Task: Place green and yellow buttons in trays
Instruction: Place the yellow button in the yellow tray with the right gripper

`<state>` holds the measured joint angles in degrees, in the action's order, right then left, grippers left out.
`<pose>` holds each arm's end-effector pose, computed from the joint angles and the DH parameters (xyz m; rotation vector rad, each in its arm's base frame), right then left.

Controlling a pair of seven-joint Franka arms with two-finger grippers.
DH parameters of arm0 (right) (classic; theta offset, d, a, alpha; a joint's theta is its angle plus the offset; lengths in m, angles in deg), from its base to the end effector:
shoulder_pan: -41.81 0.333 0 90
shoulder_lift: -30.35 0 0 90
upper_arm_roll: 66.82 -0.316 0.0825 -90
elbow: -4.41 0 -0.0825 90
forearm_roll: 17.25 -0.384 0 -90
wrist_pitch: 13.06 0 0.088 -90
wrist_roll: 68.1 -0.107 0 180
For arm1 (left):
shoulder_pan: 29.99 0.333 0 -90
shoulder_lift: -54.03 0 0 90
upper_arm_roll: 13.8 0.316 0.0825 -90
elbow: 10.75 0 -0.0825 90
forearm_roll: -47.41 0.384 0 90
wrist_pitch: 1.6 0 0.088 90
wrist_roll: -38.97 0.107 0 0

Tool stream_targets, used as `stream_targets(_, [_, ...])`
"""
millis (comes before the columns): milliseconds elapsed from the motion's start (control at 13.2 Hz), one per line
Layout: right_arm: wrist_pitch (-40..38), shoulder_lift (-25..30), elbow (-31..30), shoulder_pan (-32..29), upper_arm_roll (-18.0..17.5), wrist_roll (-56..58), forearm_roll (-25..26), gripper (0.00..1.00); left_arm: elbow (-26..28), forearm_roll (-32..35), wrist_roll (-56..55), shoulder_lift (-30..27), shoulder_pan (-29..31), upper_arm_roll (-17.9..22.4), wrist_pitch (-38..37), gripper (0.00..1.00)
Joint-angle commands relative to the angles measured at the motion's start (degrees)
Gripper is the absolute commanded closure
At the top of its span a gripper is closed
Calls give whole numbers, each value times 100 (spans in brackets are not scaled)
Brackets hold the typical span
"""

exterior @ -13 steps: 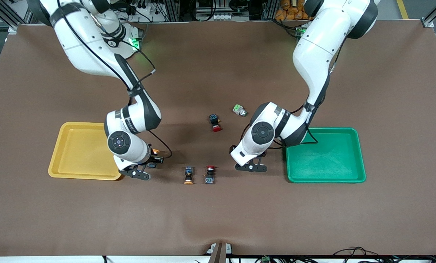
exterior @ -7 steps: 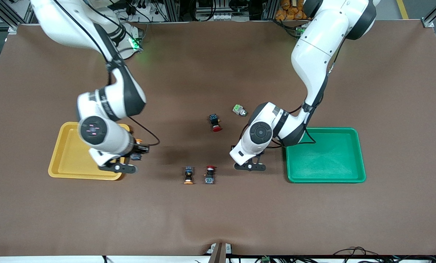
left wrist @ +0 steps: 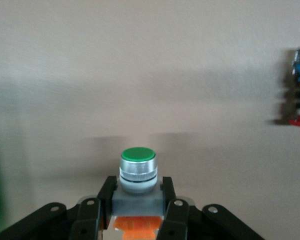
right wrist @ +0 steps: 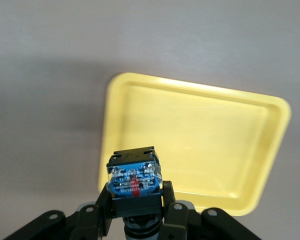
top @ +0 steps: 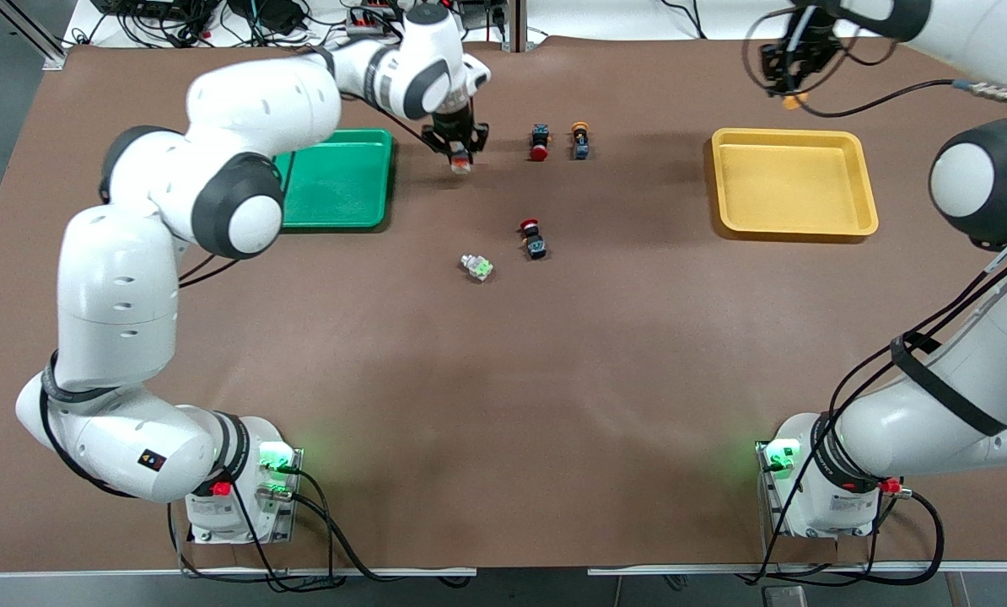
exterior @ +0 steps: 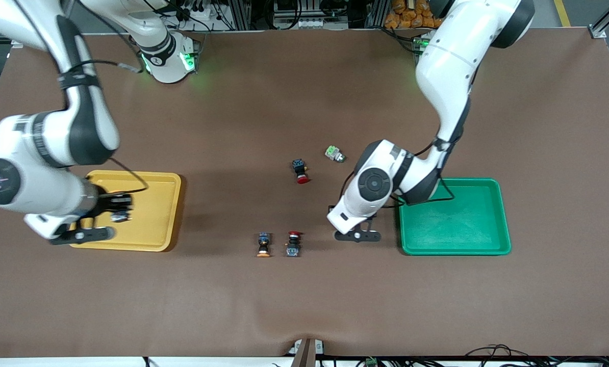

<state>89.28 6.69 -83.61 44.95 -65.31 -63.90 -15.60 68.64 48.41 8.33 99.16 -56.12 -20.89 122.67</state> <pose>0.6589 0.0185 0.4044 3.0918 0.1726 -0.2540 0.6238 -0.3853 0.2436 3.0782 -0.0287 -0.0580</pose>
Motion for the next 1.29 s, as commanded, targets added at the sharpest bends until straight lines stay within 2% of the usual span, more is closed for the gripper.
stream_targets(0, [-29,-111,-84,-742,-125,336,64,100,147,102,-31,-416,300,-3,-524,100])
stream_targets(227, [180,-691,-58,-1157,-134,390,-42,99,365,111,93,-610,793,-12,-772,100])
stream_targets(455, [585,-1244,-58,-1438,-134,398,-155,92,577,198,276,-628,1162,-12,-720,100])
stream_targets(606, [875,-1421,-92,-1632,-134,451,-297,92,691,199,322,-619,1250,-3,-693,100])
stream_targets(682, [911,-1465,-101,-1659,-134,451,-297,87,753,199,330,-628,1311,-12,-693,100])
stream_targets(758, [902,-1475,-102,-1650,-134,459,-297,33,823,207,330,-628,1381,-12,-693,100])
stream_targets(833, [876,-1457,-93,-1633,-134,451,-297,0,902,207,330,-628,1391,-3,-667,100])
stream_targets(985, [841,-1439,-84,-1606,-134,451,-297,0,1069,207,348,-636,1400,6,-553,100])
stream_targets(1212, [710,-1282,-40,-1510,-178,442,-288,0,1262,646,348,-636,1444,-21,-430,100])
